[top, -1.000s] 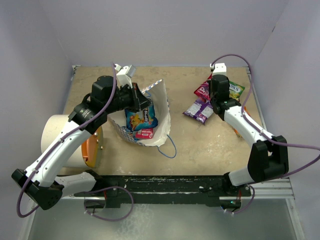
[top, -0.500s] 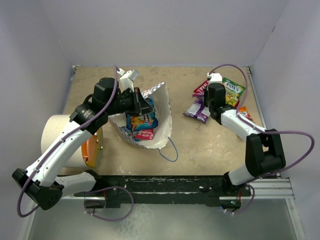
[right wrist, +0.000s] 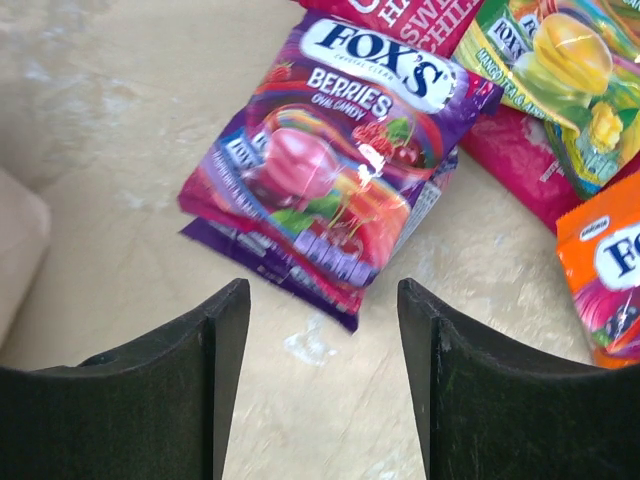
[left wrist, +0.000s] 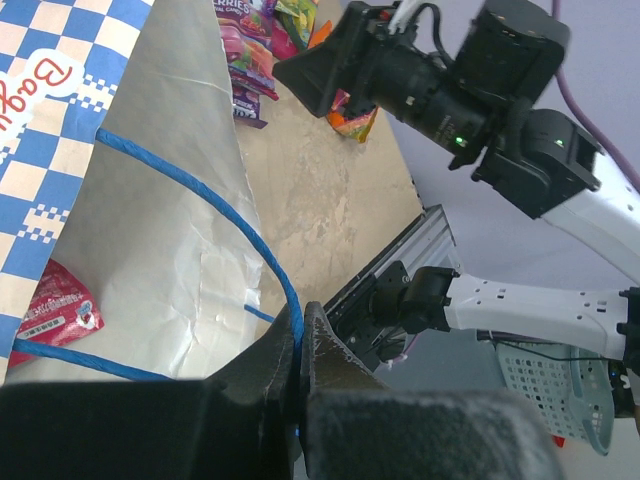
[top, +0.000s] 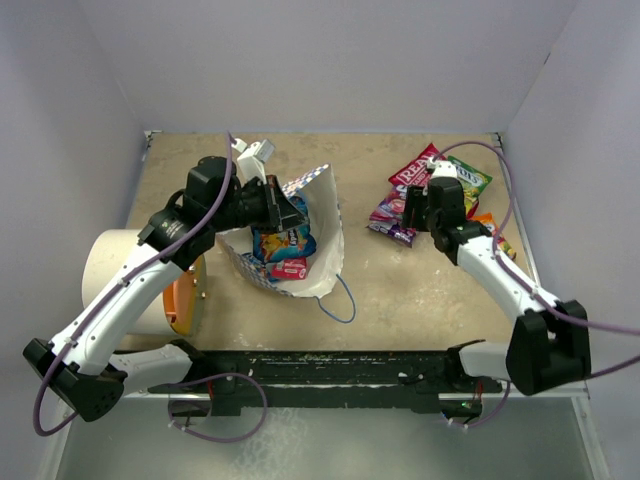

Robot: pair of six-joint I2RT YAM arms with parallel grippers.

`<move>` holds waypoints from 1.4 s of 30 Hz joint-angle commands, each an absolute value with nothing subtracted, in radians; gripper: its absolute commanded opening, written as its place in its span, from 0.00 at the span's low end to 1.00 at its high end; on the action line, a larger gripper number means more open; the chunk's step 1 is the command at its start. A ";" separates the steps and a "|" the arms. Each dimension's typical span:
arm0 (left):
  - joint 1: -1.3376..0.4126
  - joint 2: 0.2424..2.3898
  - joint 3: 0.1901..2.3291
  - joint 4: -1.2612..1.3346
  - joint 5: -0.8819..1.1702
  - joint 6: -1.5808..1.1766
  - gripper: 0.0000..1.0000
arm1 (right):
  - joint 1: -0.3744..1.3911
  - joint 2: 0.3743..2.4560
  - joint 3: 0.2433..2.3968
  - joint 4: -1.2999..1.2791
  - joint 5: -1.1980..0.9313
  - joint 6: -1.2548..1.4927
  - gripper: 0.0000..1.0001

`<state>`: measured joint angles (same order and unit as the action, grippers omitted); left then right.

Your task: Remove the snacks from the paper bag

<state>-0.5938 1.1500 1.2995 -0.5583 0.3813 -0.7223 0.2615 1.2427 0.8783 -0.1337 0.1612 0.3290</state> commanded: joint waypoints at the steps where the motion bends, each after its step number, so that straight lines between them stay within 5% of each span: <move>1: -0.593 1.165 1.333 -0.491 0.434 -0.739 0.00 | 0.263 1.115 0.805 -0.320 0.025 0.446 0.63; 7: -0.594 1.168 1.347 -0.516 0.442 -0.706 0.00 | 0.264 0.923 0.701 -0.389 -0.089 0.490 0.66; 14: -0.593 1.113 1.313 -0.488 0.439 -0.722 0.00 | 0.316 0.867 0.816 -0.397 -0.179 0.478 0.70; 23: -0.594 1.101 1.363 -0.433 0.416 -0.725 0.00 | 0.777 0.949 0.994 -0.211 -0.010 0.439 0.71; 30: -0.593 1.048 1.317 -0.257 0.471 -0.711 0.00 | 1.064 1.040 0.949 0.043 0.082 0.139 0.70; 36: -0.594 1.015 1.287 -0.182 0.501 -0.676 0.00 | 1.114 1.191 0.970 0.038 0.108 -0.118 0.55; 42: -0.594 1.029 1.281 -0.193 0.528 -0.666 0.00 | 1.115 1.265 0.890 0.086 0.028 -0.447 0.52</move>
